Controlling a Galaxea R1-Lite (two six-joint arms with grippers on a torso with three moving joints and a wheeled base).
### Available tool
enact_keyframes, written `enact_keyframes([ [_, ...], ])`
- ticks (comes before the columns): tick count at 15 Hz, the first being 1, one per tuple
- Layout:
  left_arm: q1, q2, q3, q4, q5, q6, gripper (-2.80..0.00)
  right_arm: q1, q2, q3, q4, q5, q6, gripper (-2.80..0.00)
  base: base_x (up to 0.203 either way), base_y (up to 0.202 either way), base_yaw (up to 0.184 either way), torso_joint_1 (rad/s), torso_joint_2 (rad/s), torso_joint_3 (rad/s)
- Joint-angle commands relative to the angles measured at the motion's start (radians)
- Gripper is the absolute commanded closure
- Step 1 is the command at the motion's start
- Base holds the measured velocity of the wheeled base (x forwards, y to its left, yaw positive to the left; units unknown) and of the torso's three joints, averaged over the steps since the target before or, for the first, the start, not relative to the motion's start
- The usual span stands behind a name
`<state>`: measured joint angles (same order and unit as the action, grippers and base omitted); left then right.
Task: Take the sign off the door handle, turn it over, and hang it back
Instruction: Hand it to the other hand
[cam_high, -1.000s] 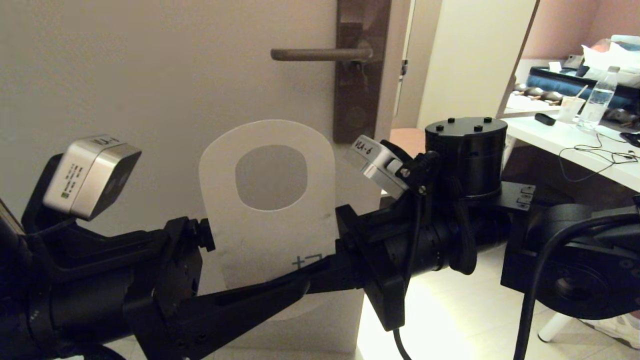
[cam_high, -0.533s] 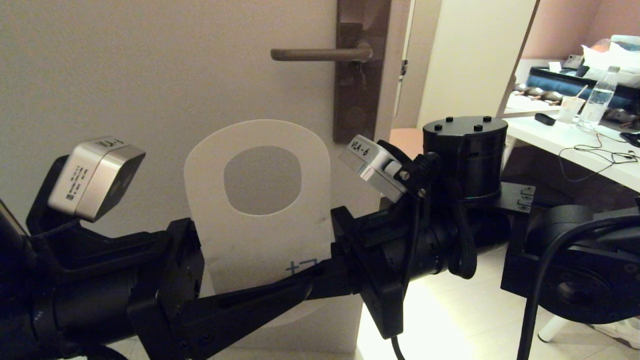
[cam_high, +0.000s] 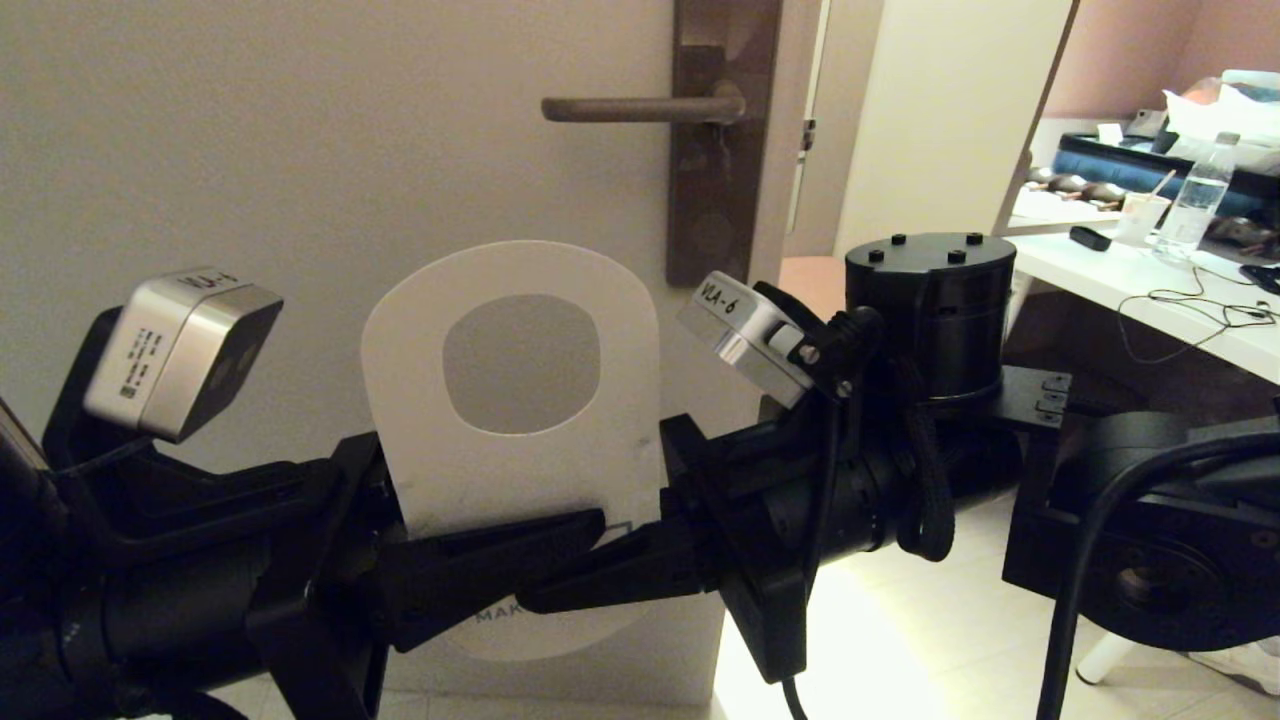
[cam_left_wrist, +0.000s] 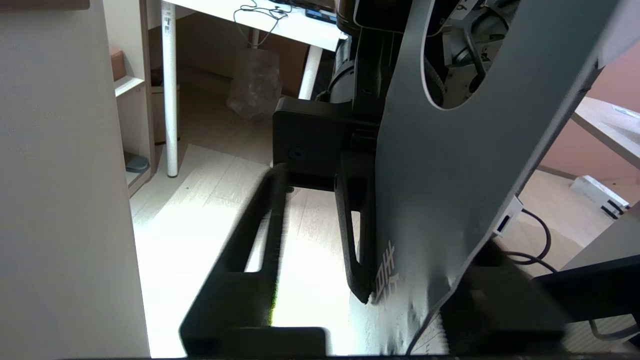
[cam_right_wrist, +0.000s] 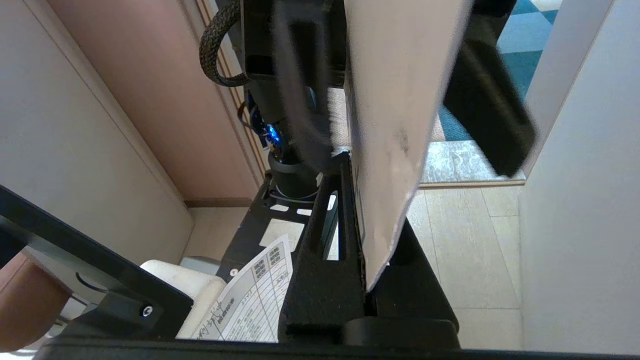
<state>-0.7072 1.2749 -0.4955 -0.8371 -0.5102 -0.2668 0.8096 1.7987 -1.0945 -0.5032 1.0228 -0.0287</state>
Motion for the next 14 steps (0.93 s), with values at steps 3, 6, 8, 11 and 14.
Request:
enact_keyframes([
  [3,0.000,-0.001,0.000,-0.002,-0.002,-0.002,0.00,0.000,0.002,0.001,-0.003,0.007,0.000,0.00,0.000,0.000,0.000,0.000,0.00,0.000],
  [6,0.000,-0.001,0.000,-0.002,-0.004,0.000,0.00,0.000,0.002,0.001,-0.003,0.007,0.000,0.00,0.000,0.000,0.000,0.000,0.00,0.000],
  [8,0.000,-0.002,0.000,-0.002,-0.002,0.000,0.00,0.000,0.002,-0.001,-0.003,0.007,0.001,-2.80,0.000,0.000,0.000,0.000,0.00,0.000],
  [11,0.000,-0.002,0.002,-0.002,-0.004,0.001,0.00,0.000,0.004,-0.001,-0.003,0.007,0.001,-2.80,0.000,0.000,0.000,0.000,0.00,0.000],
  [14,0.000,-0.003,0.002,-0.002,-0.002,0.001,0.00,-0.001,0.004,0.003,-0.003,0.005,-0.001,-2.80,0.000,0.000,0.000,0.000,0.00,0.000],
])
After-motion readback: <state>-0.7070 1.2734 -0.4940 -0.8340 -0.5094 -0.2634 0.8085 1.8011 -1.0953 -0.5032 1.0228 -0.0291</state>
